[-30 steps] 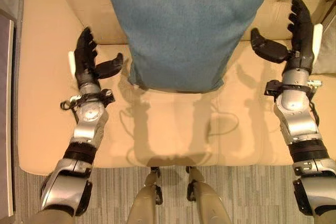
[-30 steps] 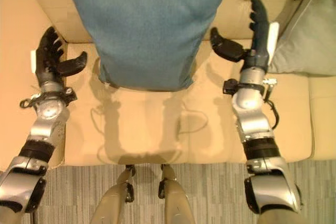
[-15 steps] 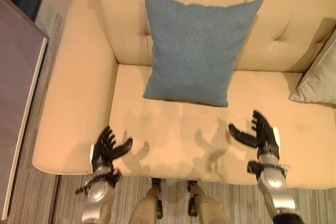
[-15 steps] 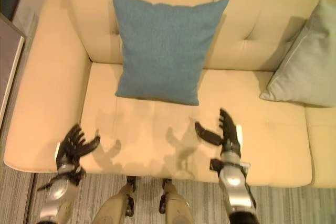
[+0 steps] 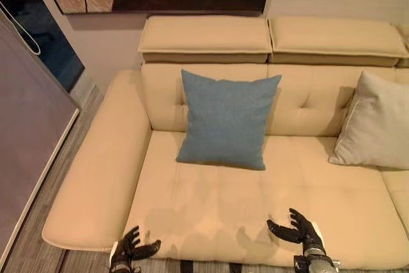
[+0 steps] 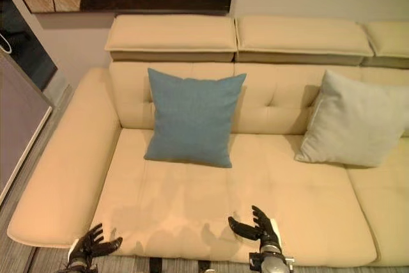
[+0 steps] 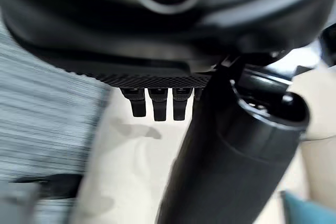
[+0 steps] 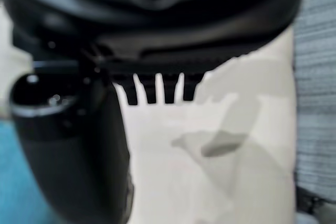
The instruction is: Pick up all the scattered cushions and arrange them neatly on the sofa.
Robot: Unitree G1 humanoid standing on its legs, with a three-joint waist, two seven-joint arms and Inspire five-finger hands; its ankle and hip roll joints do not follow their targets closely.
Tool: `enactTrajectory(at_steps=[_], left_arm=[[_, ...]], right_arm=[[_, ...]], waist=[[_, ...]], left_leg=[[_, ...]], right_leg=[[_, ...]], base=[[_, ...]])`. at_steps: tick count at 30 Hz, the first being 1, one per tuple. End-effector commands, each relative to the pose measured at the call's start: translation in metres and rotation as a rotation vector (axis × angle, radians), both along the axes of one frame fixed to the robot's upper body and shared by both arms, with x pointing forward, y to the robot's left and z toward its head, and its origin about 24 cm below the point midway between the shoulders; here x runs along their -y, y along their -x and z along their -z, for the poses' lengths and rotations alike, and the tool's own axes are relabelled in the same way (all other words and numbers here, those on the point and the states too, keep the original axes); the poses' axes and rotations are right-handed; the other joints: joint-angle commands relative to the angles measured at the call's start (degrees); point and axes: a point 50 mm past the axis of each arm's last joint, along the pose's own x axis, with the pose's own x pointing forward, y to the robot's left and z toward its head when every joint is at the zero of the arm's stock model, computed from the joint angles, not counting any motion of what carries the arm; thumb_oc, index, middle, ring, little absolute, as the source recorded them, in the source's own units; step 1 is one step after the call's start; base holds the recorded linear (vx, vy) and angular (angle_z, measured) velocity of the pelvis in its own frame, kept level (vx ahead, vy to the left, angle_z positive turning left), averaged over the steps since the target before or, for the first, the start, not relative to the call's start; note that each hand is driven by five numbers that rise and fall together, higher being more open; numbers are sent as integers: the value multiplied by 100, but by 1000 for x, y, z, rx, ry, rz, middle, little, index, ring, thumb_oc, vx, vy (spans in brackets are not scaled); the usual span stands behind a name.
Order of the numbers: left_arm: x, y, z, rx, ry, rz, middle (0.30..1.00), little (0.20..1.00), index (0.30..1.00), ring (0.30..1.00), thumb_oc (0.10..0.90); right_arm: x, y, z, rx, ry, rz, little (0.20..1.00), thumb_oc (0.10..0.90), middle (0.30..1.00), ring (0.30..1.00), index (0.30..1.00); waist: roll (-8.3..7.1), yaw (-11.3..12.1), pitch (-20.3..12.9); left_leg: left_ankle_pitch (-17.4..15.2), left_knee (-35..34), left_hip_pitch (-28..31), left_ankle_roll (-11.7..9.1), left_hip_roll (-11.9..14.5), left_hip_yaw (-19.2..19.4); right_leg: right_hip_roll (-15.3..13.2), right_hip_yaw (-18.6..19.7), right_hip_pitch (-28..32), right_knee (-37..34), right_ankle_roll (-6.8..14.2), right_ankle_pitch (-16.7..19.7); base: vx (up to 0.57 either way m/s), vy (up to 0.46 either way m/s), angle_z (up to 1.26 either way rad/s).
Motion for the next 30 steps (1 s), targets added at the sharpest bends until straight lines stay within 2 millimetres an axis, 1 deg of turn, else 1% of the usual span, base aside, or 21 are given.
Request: enactTrajectory(at_steps=[1,2,3,4,6,8,9,10,11,13,16,18,20,21,24,25,26,27,28,29,30], left_arm=[[-20,-28,-11,53,-115,68,900,900,900,900,800],[-20,-28,-11,53,-115,68,900,900,900,900,800],[-19,-34,-11,51,-122,72,900,900,900,900,800],[-19,-34,-11,51,-122,72,900,900,900,900,800],[-17,-40,-11,57,-122,71,900,900,900,900,800],[-14,-41,-9,52,-109,73,900,900,900,900,800],[-13,-37,-7,30,-103,77,900,900,900,900,800],[-13,-32,-4,7,-100,73,900,900,900,900,800],[-10,-27,0,-22,-89,75,900,900,900,900,800],[-9,-22,3,-50,-84,75,900,900,900,900,800],[-7,-24,3,-45,-81,74,900,900,900,900,800],[-5,-27,3,-43,-85,87,900,900,900,900,800],[-4,-27,4,-55,-92,106,900,900,900,900,800],[-3,-29,4,-61,-104,117,900,900,900,900,800],[-6,-28,4,-78,-121,123,900,900,900,900,800],[-9,-29,4,-93,-140,137,900,900,900,900,800],[-13,-30,3,-106,-160,155,900,900,900,900,800],[-15,-28,3,-115,-166,156,900,900,900,900,800],[-16,-24,4,-129,-161,147,900,900,900,900,800],[-17,-22,4,-136,-161,143,900,900,900,900,800],[-20,-20,4,-144,-165,148,900,900,900,900,800]], right_arm=[[11,-28,-22,141,65,-33,900,800,900,900,900],[11,-28,-22,142,65,-33,900,800,900,900,900],[12,-29,-20,134,68,-22,900,800,900,900,900],[12,-29,-20,135,68,-22,900,800,900,900,900],[15,-31,-18,117,77,-15,900,800,900,900,900],[17,-32,-16,89,95,-16,900,800,900,900,900],[18,-32,-14,76,99,-19,900,800,900,900,900],[18,-30,-13,61,101,-23,900,800,900,900,900],[19,-30,-10,41,105,-24,900,800,900,900,900],[20,-28,-7,17,104,-19,900,800,900,900,900],[20,-26,-4,-3,99,-10,900,800,900,900,900],[20,-27,-2,-21,103,-5,900,800,900,900,900],[19,-28,-1,-39,111,-15,900,800,900,900,900],[17,-30,1,-55,121,-23,900,800,900,900,900],[16,-31,3,-81,135,-39,900,800,900,900,900],[13,-33,5,-94,136,-46,900,800,900,900,900],[12,-34,6,-107,135,-50,900,800,900,900,900],[12,-32,7,-116,135,-53,900,800,900,900,900],[12,-26,10,-140,134,-50,900,800,900,900,900],[12,-24,12,-150,134,-50,900,800,900,900,900],[11,-17,16,-181,125,-48,900,800,900,900,900]], waist=[[-252,29,201],[-251,23,203],[-279,15,332],[-278,4,329],[-320,-3,443],[-397,-2,472],[-418,5,487],[-454,-24,441],[-452,-62,401],[-430,-121,319],[-370,-185,282],[-317,-253,263],[-313,-246,273],[-339,-223,346],[-374,-144,431],[-378,-128,549],[-373,-99,657],[-347,-61,670],[-291,64,626],[-261,109,586],[-283,189,488]], left_leg=[[-297,424,20,-275,115,71],[-301,433,12,-276,116,63],[-246,716,-257,-347,171,0],[-254,737,-278,-348,171,-11],[-294,1120,-522,-382,171,34],[-557,1543,-503,-338,96,101],[-748,1791,-419,-326,67,99],[-836,1882,-355,-310,18,86],[-1008,2127,-166,-301,2,66],[-1056,2159,129,-327,-59,11],[-1115,2008,320,-325,-107,-70],[-1344,1502,556,-256,-162,35],[-1457,1121,651,-161,-282,3],[-1419,879,645,-74,-426,-128],[-1385,786,581,37,-579,-220],[-1310,861,466,102,-590,-236],[-1197,892,327,190,-576,-210],[-1164,875,310,226,-557,-173],[-1026,823,202,294,-500,-124],[-972,788,169,316,-451,-113],[-885,751,92,310,-422,-85]], right_leg=[[-179,-124,412,64,488,-648],[-179,-131,412,65,486,-649],[-169,-177,396,64,429,-695],[-169,-187,389,65,428,-695],[-206,-253,345,83,382,-686],[-305,-299,254,128,367,-607],[-332,-300,248,141,360,-551],[-388,-323,176,165,369,-496],[-410,-332,116,167,374,-423],[-445,-363,-18,199,395,-315],[-441,-399,-125,241,434,-231],[-502,-421,-291,296,511,-111],[-590,-408,-435,294,608,39],[-707,-382,-645,268,734,264],[-809,-341,-784,226,859,369],[-894,-239,-931,412,938,372],[-826,79,-946,857,909,130],[-780,119,-884,1083,848,14],[-733,2,-704,1680,723,-327],[-695,-24,-654,2006,683,-479],[-628,0,-425,2237,690,-636]], base=[[-119,-91,14],[-223,-91,39],[-167,-60,50],[-249,-80,46],[-216,-43,49],[-217,-17,40],[-153,6,14],[-195,46,-1],[-164,72,-3],[-117,77,21],[-101,91,37],[-117,136,30],[-201,211,2],[-286,235,-15],[-280,172,-12],[-437,140,-16],[-435,120,-15],[-418,112,-31],[-267,72,-58],[-285,23,-74],[-159,-64,-53]])
